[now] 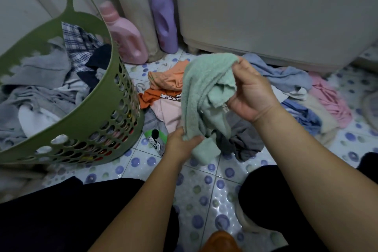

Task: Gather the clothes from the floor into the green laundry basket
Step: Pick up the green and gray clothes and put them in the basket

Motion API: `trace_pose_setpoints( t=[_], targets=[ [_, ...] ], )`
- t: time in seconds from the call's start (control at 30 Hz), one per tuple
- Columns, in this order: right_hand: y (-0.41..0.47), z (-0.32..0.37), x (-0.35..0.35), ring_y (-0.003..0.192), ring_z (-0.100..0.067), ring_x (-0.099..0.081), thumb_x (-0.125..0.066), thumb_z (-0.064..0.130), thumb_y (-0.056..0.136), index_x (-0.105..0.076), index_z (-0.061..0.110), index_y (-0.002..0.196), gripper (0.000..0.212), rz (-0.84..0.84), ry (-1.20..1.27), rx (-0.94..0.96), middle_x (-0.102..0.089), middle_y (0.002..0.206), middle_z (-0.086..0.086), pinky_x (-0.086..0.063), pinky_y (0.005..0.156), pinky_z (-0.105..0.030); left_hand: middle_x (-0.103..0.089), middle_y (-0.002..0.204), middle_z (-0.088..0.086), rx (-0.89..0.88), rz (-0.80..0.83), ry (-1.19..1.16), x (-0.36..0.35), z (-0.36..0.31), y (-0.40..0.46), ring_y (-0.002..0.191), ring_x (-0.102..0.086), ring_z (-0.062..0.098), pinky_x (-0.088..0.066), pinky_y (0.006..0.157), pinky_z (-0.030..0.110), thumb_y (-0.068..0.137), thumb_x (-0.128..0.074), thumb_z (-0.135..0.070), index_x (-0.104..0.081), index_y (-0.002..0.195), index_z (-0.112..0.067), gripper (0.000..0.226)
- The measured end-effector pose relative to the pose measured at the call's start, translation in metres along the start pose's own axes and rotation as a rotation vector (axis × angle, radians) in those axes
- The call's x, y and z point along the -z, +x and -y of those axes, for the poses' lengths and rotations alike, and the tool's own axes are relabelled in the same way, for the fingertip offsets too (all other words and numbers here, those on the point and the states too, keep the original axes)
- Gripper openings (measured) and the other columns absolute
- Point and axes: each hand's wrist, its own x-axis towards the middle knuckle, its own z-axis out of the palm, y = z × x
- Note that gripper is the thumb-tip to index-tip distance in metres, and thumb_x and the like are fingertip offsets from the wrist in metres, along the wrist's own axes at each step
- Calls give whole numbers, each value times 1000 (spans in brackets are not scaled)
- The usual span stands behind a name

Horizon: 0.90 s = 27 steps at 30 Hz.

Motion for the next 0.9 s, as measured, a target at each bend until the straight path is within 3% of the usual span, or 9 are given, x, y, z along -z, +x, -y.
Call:
trace_pose_setpoints(
  t=[0.13,0.27,0.33,0.4,0.53,0.7,0.8,0.87,0.9],
  targets=[
    [9,5,22,112,-31,-52,-40,13,97,-45,6,120,25,-93,108,17,-53,120,-20,-47,97,-43,-63,90,9,79,3,-339,-5,-20,-3,73,-60,23,-51,50,23,92,-55,-8,-55,109,-15,18],
    [10,6,52,92,-22,-63,-46,16,97,-53,10,111,17,-273,68,14,-64,103,-10,-58,79,-35,-65,98,13,145,48,-797,-4,-47,-3,80,-64,26,-57,67,42,94,-50,-9,-56,111,-15,19],
    [6,-1,69,78,-17,-64,-49,16,96,-59,15,101,10,-403,-133,-41,-67,90,-4,-56,67,-31,-64,105,16,105,96,-900,-2,-61,-2,86,-64,27,-59,68,42,93,-49,-9,-52,126,-10,33],
    [3,-12,88,83,-21,-60,-53,16,95,-54,14,119,24,-499,-431,-132,-63,103,-5,-49,64,-30,-63,105,15,51,131,-969,0,-76,-1,89,-64,27,-61,64,39,93,-48,-8,-47,135,-6,43],
    [0,-37,131,103,-35,-57,-57,15,90,-43,4,133,46,-754,-939,-272,-56,121,-16,-48,83,-41,-59,128,19,-96,201,-1017,7,-107,-4,113,-60,34,-57,84,48,79,-58,-14,-43,138,-4,62],
    [-11,-67,174,121,-41,-50,-76,32,74,-29,1,142,88,-904,-951,-476,-44,140,-23,-47,97,-51,-61,109,12,-334,306,-1020,11,-139,-17,104,-60,29,-51,92,52,86,-49,-5,-50,121,-12,35],
    [-11,-80,191,88,-36,-63,-80,25,71,-47,-10,122,71,-918,-803,-524,-60,110,-25,-55,76,-43,-62,109,13,-278,284,-878,6,-132,-10,100,-62,27,-55,86,49,82,-53,-2,-52,122,-12,41],
    [-12,-80,190,54,-24,-49,-74,18,79,-57,-8,79,31,-860,-826,-562,-57,68,-18,-45,56,-31,-65,100,10,-180,249,-803,-1,-117,-7,90,-65,24,-60,72,42,89,-49,1,-55,119,-14,34],
    [-12,-79,189,49,-21,-42,-70,14,83,-53,0,66,28,-829,-826,-583,-53,54,-13,-38,52,-27,-66,97,10,-122,234,-788,-5,-109,-6,87,-65,23,-61,66,39,91,-48,2,-54,120,-14,34]
  ],
)
